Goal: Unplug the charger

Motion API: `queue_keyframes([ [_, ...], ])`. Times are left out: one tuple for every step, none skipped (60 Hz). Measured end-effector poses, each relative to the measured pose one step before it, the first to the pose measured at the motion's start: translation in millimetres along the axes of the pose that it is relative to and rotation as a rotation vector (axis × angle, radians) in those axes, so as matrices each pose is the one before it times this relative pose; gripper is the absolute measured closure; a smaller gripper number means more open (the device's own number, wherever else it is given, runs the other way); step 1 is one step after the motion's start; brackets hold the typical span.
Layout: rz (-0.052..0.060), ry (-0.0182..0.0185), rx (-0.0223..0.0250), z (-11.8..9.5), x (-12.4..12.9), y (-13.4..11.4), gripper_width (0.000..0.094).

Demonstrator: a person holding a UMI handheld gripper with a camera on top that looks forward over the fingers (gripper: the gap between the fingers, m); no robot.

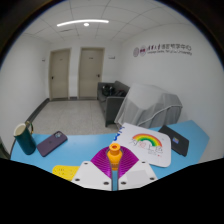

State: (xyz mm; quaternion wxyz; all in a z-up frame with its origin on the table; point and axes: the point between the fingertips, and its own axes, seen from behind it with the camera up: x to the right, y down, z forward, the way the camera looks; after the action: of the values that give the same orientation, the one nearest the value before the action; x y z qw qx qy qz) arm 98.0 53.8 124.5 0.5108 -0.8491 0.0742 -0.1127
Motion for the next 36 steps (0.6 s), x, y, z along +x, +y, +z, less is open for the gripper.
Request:
queue_keyframes([
  [0.0018, 0.00316, -0.0246, 3.15, 4.5, 9.72, 0.0887],
  [0.001, 0.00361, -0.0232, 3.21, 4.99, 10.18, 0.0886],
  [0.0014, 0.0057, -0.02194, 4.07, 5.26, 9.94, 0.0887],
  [0.0029, 0.00758, -0.02389, 4.43, 5.7, 10.11, 0.0888],
  [0.0038, 0.00803, -0.02511, 4.74, 5.6, 10.86, 0.0887],
  [0.0045, 0.00575, -0.02491, 5.23, 4.77, 10.33, 0.0887],
  [0.0039, 0.0026, -0.02417, 6.85, 4.36, 10.55, 0.0887],
  [0.0029, -0.0011, -0.02516, 4.81, 3.73, 9.63, 0.0887],
  [0.0011, -0.00457, -0.02282, 4.45, 2.13, 8.24, 0.0888],
  [-0.0006, -0.00655, -0.01851, 3.92, 1.56, 6.53, 0.0885],
  [-0.0003, -0.00592, -0.01246, 3.53, 1.4, 4.88, 0.088],
  [-0.0002, -0.00388, -0.00751, 3.07, 1.5, 3.57, 0.0875],
  [-0.0007, -0.00377, -0.00728, 2.55, 1.18, 3.13, 0.0863],
  [-0.0022, -0.00549, -0.006, 2.5, 0.28, 2.81, 0.086],
  [-0.0048, -0.0019, -0.00984, 3.18, -1.75, 2.19, 0.0847],
  [-0.0041, -0.00814, -0.00242, 2.07, 0.21, 2.59, 0.0837],
  [-0.0033, -0.00831, -0.00713, 1.77, -1.24, 1.11, 0.0822],
  [-0.0031, -0.00813, -0.00481, 1.36, -0.77, 1.54, 0.0802],
  [-0.003, -0.00801, -0.0053, 1.3, -0.83, 1.77, 0.0793],
  [-0.0017, -0.00828, -0.0055, 1.28, -0.87, 1.57, 0.0778],
  [-0.0007, -0.00718, -0.00514, 1.2, -0.62, 1.58, 0.0762],
  [-0.0009, -0.00675, -0.00413, 1.19, -0.47, 1.31, 0.075],
  [-0.0022, -0.00719, -0.00304, 1.36, -0.52, 1.14, 0.0735],
  [-0.0032, -0.00734, 0.00213, 0.73, -0.48, -0.21, 0.0721],
  [-0.004, -0.00656, 0.00999, 0.21, -0.13, -2.01, 0.0713],
  [-0.0052, -0.00711, 0.00697, -0.04, -0.17, -1.07, 0.0702],
  [-0.0056, -0.00818, 0.00373, -0.87, -0.88, -0.58, 0.0686],
  [-0.0035, -0.01175, 0.0049, -0.94, -1.07, -0.38, 0.0661],
  [-0.0012, -0.00913, 0.00471, -0.71, -0.57, -0.65, 0.0623],
  [0.0004, -0.00936, 0.00379, -1.42, -0.59, -0.11, 0.0521],
  [0.0013, -0.00903, 0.00406, -1.66, -0.2, -0.29, 0.0457],
  [0.001, -0.01077, 0.00528, -2.17, -0.55, -0.68, 0.0439],
  [0.0007, -0.01202, 0.00616, -2.25, -0.61, -0.74, 0.0315],
  [-0.0004, -0.01263, 0.00424, -2.82, -0.16, -0.74, 0.0238],
  [0.0011, -0.01078, 0.00402, -2.67, 0.31, -0.29, 0.0231],
  [0.0005, -0.01275, 0.00258, -3.45, -0.45, -0.02, 0.0176],
])
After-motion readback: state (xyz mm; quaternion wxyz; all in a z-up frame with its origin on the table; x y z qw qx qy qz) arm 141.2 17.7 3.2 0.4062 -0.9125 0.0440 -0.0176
